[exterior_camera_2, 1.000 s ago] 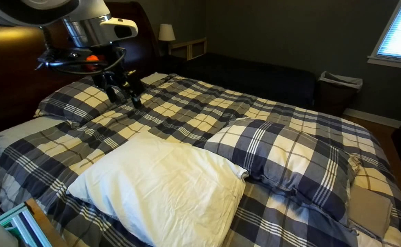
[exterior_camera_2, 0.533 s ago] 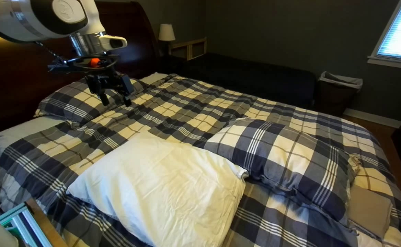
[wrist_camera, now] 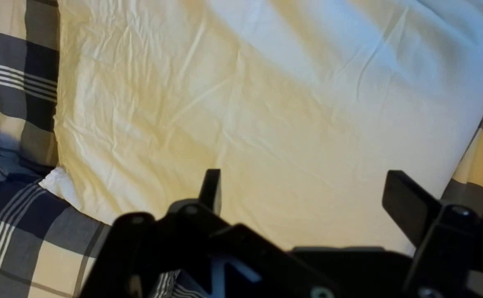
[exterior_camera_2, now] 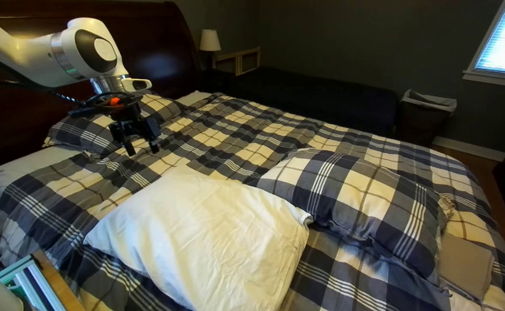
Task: Flip the white pillow over.
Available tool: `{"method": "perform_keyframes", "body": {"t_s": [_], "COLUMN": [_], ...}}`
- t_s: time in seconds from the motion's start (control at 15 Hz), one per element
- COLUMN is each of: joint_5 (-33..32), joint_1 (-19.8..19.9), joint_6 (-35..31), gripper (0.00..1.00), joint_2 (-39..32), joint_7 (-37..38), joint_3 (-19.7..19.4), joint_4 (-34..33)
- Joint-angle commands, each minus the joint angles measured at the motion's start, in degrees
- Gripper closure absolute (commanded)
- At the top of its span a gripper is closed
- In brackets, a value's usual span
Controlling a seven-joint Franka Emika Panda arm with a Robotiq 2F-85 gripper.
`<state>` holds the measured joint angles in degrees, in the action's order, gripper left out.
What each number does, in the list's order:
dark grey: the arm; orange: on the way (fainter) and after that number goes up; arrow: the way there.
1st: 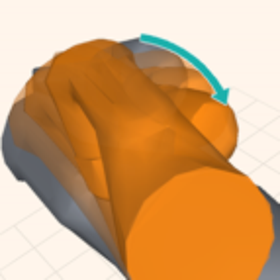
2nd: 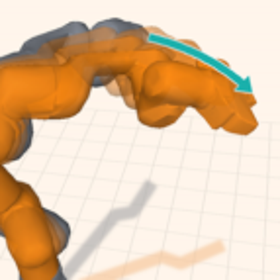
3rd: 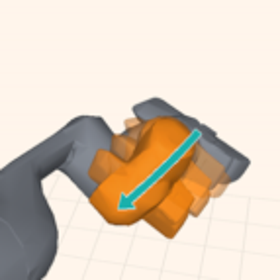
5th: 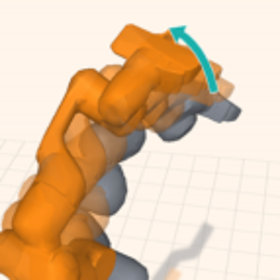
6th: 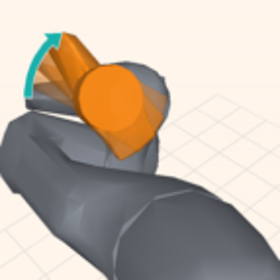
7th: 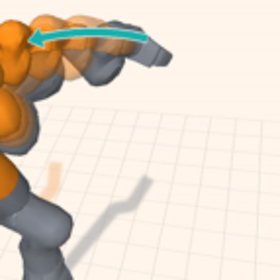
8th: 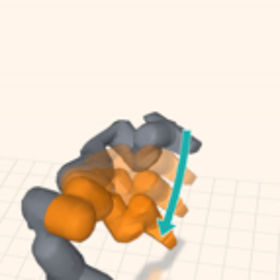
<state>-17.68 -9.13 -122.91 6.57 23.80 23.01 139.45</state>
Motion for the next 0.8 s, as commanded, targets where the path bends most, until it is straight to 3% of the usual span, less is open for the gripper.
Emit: {"method": "perform_keyframes", "body": {"t_s": [0.0, 0.07, 0.13, 0.6, 0.73], "joint_5": [-4.1, -4.7, -2.8, -3.3, -4.5], "joint_1": [-3.4, -4.4, -4.6, -5.9, -7.9], "joint_6": [1.1, 1.9, 0.1, 0.6, 4.1], "gripper": [0.0, 0.0, 0.0, 0.0, 0.0], "joint_2": [-8.7, -9.9, -5.7, -9.2, -13.0], "joint_7": [7.9, 6.4, 5.0, 5.2, 9.9], "joint_3": [0.0, -0.5, -1.8, -2.3, -1.7], "joint_4": [-3.9, -4.9, -1.8, -4.3, -7.2]}}
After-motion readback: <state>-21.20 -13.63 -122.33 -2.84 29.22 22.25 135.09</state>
